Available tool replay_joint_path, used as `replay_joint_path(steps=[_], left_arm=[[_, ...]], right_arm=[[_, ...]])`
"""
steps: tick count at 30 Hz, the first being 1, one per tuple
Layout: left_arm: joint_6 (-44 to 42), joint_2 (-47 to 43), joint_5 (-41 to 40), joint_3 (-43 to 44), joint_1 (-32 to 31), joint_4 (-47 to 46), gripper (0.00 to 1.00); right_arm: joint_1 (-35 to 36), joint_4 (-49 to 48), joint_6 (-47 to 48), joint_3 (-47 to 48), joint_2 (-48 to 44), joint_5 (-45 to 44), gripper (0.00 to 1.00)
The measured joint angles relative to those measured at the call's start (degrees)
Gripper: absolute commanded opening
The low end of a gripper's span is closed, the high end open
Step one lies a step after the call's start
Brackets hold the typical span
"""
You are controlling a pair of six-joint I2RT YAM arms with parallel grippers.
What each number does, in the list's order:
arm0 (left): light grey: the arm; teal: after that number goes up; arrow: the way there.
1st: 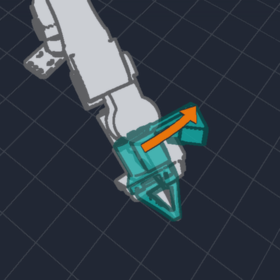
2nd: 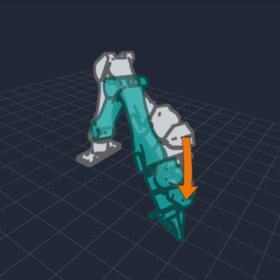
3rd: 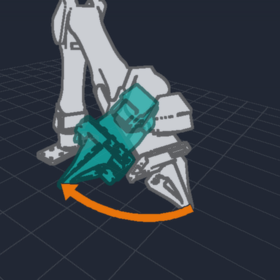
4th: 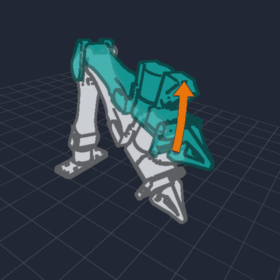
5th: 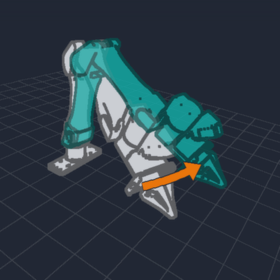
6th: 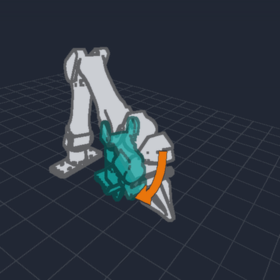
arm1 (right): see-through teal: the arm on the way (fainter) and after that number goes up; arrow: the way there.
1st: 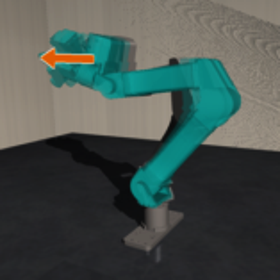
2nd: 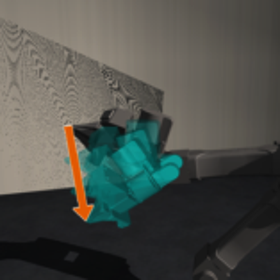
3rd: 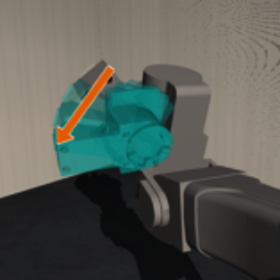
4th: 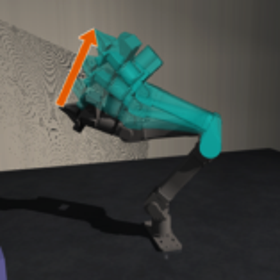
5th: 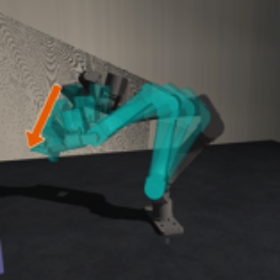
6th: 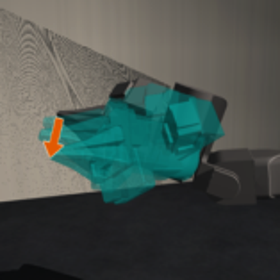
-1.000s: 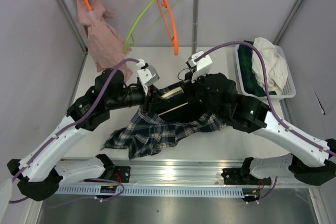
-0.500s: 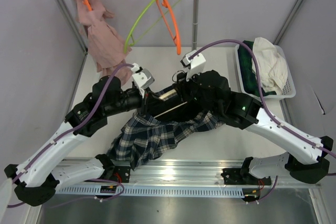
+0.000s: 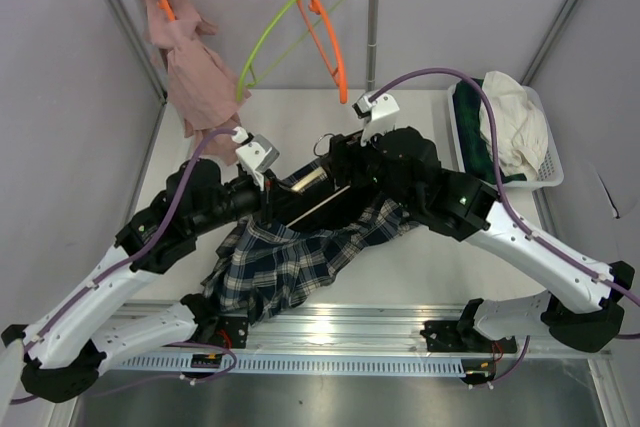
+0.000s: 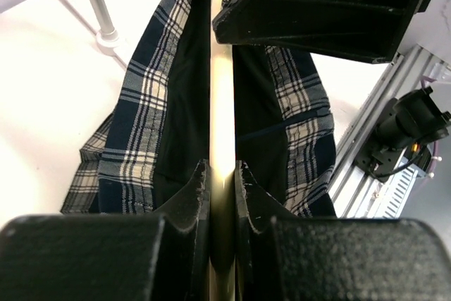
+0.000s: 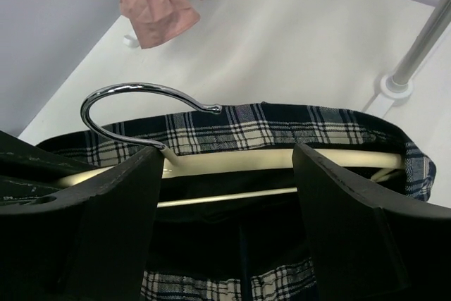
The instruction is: Place the skirt on the hanger
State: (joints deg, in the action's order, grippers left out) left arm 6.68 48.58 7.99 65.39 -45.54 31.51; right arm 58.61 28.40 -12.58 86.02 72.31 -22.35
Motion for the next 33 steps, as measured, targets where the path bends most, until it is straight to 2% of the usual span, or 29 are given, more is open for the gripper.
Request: replay_joint_path(steps=[6,10,17,30,33], left_arm=[[2.8,-1.1,-4.2,-0.3,0.1,1.9,0.0],[5.0,-4.5,-9.2,-1.3,2.6,7.6,0.0],[6.9,-7.0,-14.6,-1.3,5.0,12.7,0.0],[8.3,-7.2,-18.3,-1.3,9.3,16.1,0.0],[8.3,-7.6,-18.3,-1.3,10.7,16.8,0.0]], right_arm=[[-2.5,-0.7,-2.1,0.9,0.4,2.7,0.77],[-5.2,-1.7,-2.2,9.2,4.3,0.1,0.76],[-5.4,-4.6,-2.1,20.9,11.9,0.0,0.78],[-3.8,-5.8,0.4,54.5,42.2,1.9,0.88],[-4.0,-6.2,0.6,56.9,46.5,1.3,0.89]])
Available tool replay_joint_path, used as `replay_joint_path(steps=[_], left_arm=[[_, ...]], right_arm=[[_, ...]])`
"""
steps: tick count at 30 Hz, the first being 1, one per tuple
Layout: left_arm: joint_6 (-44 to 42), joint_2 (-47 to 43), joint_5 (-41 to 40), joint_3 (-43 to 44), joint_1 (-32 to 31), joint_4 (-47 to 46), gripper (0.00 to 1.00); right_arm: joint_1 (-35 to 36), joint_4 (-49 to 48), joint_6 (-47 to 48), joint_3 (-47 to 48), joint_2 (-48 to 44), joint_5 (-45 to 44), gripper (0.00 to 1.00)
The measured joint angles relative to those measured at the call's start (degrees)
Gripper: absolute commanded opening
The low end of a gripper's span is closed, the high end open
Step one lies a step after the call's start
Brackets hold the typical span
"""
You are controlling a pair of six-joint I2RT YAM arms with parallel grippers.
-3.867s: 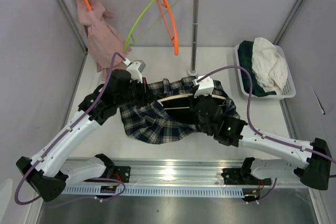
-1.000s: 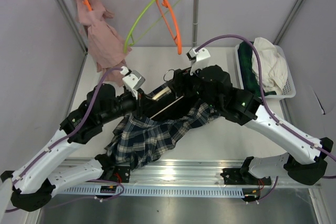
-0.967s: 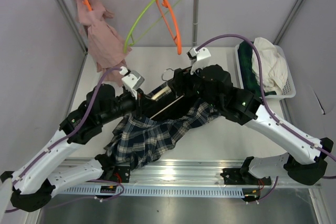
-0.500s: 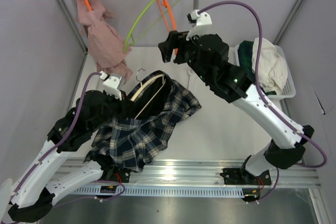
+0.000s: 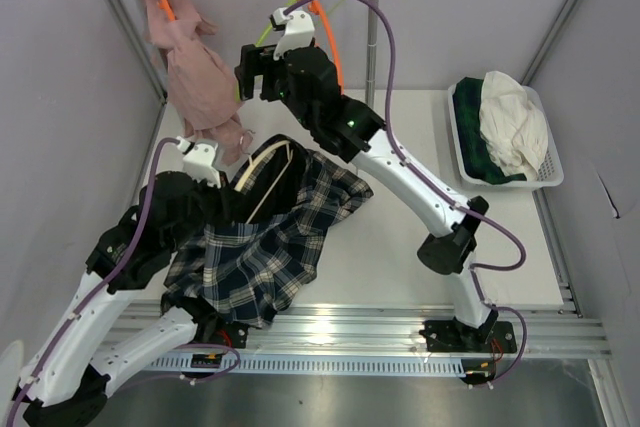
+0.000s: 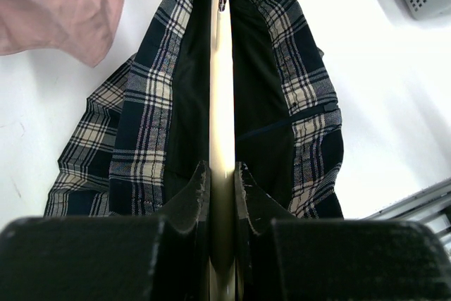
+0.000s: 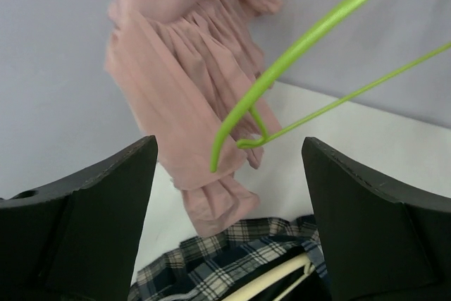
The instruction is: Place the skirt on the hanger
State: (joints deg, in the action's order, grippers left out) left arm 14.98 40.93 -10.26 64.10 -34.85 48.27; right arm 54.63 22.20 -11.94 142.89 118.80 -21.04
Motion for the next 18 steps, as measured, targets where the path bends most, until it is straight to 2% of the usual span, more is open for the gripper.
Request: replay_joint_path(steps=[10,18], left_arm=[[0.0,-1.8,1.0,0.0,1.2,1.3,0.0],[0.0,-2.3,1.9,0.0,1.3,1.7,0.0]], right_arm=[[-3.5,-5.1,-0.5,-2.1,4.5,-0.7,0.9],[-3.1,-10.6,-0.5,-1.7,6.5,-1.2,0.91]])
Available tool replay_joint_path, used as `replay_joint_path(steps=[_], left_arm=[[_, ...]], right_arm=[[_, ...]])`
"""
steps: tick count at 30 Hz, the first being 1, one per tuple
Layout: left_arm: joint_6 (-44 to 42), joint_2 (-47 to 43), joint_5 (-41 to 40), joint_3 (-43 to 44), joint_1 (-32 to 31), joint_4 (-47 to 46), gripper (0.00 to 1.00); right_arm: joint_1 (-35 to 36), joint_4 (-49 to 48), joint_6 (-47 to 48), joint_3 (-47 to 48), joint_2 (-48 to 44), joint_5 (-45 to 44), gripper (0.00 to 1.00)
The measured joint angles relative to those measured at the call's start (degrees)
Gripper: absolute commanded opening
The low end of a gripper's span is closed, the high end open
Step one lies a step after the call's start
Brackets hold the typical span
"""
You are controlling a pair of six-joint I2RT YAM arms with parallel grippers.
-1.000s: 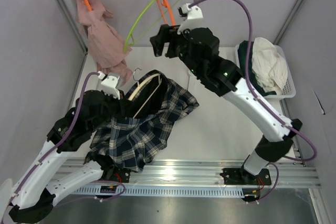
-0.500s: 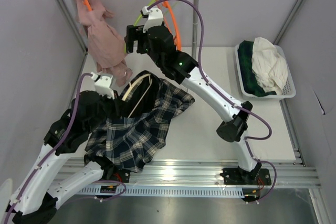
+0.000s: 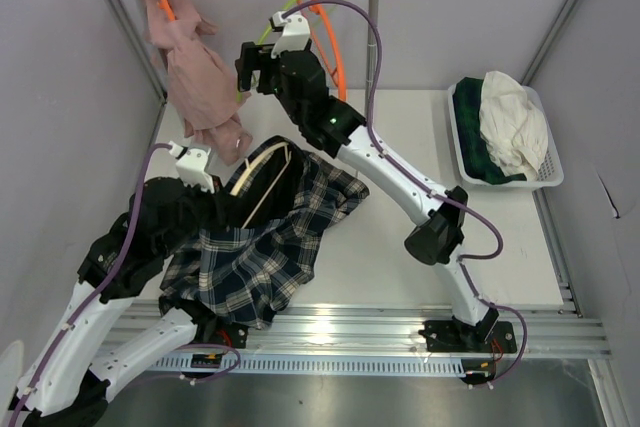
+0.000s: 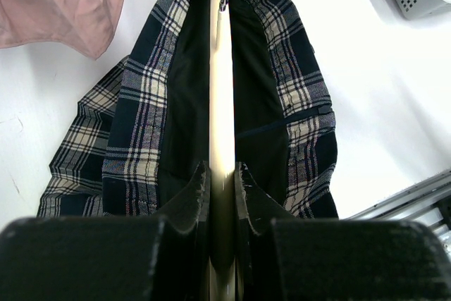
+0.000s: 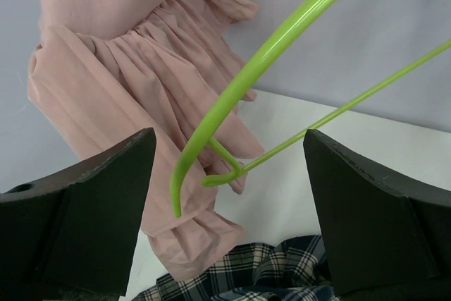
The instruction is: Place the skirt on the hanger
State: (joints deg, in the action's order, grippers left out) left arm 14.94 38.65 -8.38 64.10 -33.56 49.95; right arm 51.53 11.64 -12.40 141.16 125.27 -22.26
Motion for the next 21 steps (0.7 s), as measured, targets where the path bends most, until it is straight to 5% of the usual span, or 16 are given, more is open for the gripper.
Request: replay_joint_path(steps=[6,12,21], left_arm=[[0.0,0.0,0.7,0.0,0.0,0.1,0.0],[-0.1,-0.1,1.1,0.1,0.0,0.4,0.0],[-0.1,-0.5,1.1,0.1,0.0,0.4,0.0]], right_arm=[[0.2,-0.5,0.1,4.1,4.9,-1.7,0.83],[0.2,-0.2,1.0,4.1,6.3,-3.5,0.37],[1.2,-1.6,2.3,-3.1,1.9,-7.3,0.05]])
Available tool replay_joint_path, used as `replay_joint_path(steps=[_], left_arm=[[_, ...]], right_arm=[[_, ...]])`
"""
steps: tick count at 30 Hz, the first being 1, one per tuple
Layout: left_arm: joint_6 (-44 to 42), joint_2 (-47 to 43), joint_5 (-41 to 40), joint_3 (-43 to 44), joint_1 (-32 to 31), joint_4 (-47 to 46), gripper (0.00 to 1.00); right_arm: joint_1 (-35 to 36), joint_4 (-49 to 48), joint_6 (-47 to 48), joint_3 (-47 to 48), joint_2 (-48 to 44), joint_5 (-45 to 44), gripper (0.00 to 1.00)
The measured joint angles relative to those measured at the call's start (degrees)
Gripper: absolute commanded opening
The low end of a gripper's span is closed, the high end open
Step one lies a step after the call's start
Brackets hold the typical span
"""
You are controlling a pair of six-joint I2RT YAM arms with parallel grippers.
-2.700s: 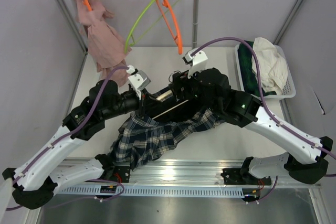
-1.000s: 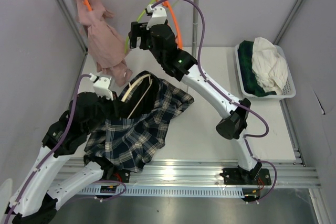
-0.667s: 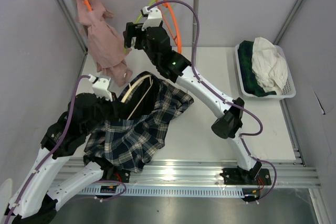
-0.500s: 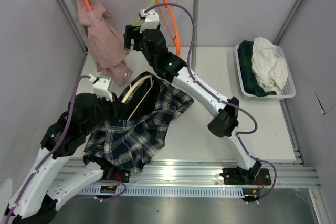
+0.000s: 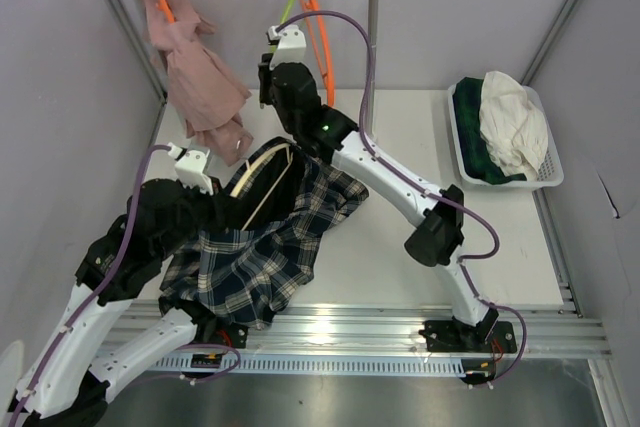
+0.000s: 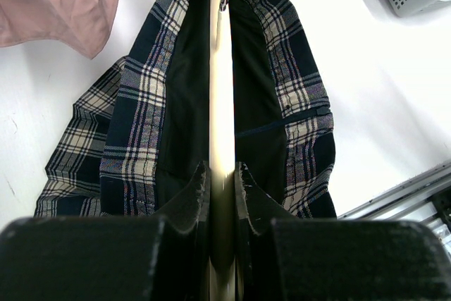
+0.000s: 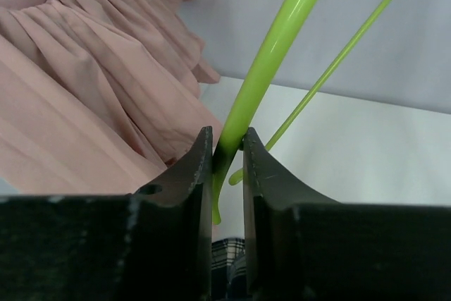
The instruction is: Place the skirt on the hanger
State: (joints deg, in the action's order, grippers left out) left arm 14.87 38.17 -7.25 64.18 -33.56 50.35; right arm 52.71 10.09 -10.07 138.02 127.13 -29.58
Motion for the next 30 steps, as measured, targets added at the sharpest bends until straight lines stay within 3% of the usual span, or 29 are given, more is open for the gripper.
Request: replay_joint_path(steps=[7,15,30], left_arm=[[0.0,0.0,0.0,0.2,0.0,0.0,0.0],[0.1,1.6,-0.1,3.7,0.0,0.3,0.0],[0.1,17.6,-6.1,24.3,0.1,0.4,0.0]], right_arm=[[0.4,2.3,0.0,-8.2,-7.9,-1.5,0.03],[0.4,8.3,-0.4,-9.7,-13.9,-2.8,0.0],[-3.6,16.4,-2.1,-12.6,-23.3,-0.5,0.0]])
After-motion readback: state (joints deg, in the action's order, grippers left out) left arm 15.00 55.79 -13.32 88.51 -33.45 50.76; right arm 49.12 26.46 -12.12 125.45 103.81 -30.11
